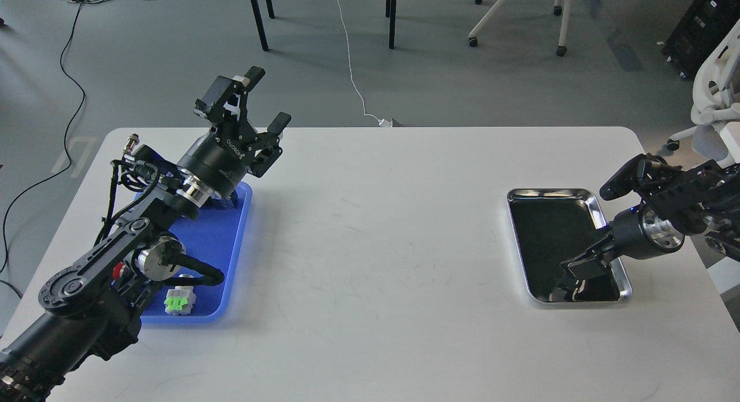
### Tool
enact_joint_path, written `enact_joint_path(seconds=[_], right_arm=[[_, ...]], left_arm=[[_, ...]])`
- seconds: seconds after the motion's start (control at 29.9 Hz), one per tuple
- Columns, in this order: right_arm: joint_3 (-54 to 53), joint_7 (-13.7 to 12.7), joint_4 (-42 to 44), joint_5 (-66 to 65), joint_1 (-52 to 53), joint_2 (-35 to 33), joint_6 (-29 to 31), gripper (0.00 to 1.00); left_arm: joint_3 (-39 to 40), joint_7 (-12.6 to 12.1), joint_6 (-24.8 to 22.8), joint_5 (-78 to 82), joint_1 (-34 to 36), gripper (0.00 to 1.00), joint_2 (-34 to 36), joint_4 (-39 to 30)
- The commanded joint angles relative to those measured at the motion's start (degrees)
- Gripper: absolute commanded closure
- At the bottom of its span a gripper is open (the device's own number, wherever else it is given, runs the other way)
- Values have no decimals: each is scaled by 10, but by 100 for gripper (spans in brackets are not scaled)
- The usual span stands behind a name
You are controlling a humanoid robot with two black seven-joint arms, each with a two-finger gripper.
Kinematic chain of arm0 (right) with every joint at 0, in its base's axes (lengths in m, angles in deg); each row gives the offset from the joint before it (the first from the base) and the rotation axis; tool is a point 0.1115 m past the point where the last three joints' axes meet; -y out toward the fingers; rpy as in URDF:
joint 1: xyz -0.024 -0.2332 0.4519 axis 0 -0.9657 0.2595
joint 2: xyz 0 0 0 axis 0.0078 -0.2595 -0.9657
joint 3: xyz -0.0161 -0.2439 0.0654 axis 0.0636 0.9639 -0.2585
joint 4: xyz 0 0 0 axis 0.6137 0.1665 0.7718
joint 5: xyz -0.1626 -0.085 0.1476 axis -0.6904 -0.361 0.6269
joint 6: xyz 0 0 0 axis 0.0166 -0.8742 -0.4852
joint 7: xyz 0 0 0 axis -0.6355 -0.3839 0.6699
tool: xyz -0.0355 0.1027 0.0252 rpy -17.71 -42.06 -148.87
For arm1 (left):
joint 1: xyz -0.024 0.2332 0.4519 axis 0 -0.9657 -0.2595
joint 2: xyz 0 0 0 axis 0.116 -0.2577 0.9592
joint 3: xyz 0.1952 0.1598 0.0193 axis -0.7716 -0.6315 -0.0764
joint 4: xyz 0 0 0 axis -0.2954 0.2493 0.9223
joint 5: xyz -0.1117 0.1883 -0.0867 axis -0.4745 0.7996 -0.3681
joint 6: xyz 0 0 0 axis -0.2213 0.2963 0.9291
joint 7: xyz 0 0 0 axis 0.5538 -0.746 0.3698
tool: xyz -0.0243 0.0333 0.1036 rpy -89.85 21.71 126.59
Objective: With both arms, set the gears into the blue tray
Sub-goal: 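Grasp another small black gear in the metal tray with the right gripper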
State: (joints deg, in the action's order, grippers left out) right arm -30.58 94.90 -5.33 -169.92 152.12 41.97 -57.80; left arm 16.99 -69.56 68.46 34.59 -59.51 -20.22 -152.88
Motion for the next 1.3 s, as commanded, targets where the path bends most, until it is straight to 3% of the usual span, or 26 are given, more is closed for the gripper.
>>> enact_joint_path(seconds=[0.0, 0.17, 0.3, 0.8, 0.97, 1.27], right_arm=[[2, 0, 11, 0, -2, 5, 0, 8], [14, 0, 28, 0, -1, 15, 0, 12], [17, 0, 39, 1, -1, 30, 0, 25], [18, 0, 48, 1, -6, 45, 0, 30], [19, 0, 49, 1, -8, 45, 0, 38], [19, 0, 50, 1, -11, 46, 0, 42]], left_arm=[[1, 0, -4, 0, -2, 2, 1, -1], [1, -1, -8, 0, -3, 2, 1, -7], [1, -2, -14, 0, -5, 2, 2, -8], [2, -1, -14, 0, -8, 2, 4, -9], [2, -1, -14, 0, -11, 2, 4, -9], [2, -2, -14, 0, -12, 2, 2, -9]])
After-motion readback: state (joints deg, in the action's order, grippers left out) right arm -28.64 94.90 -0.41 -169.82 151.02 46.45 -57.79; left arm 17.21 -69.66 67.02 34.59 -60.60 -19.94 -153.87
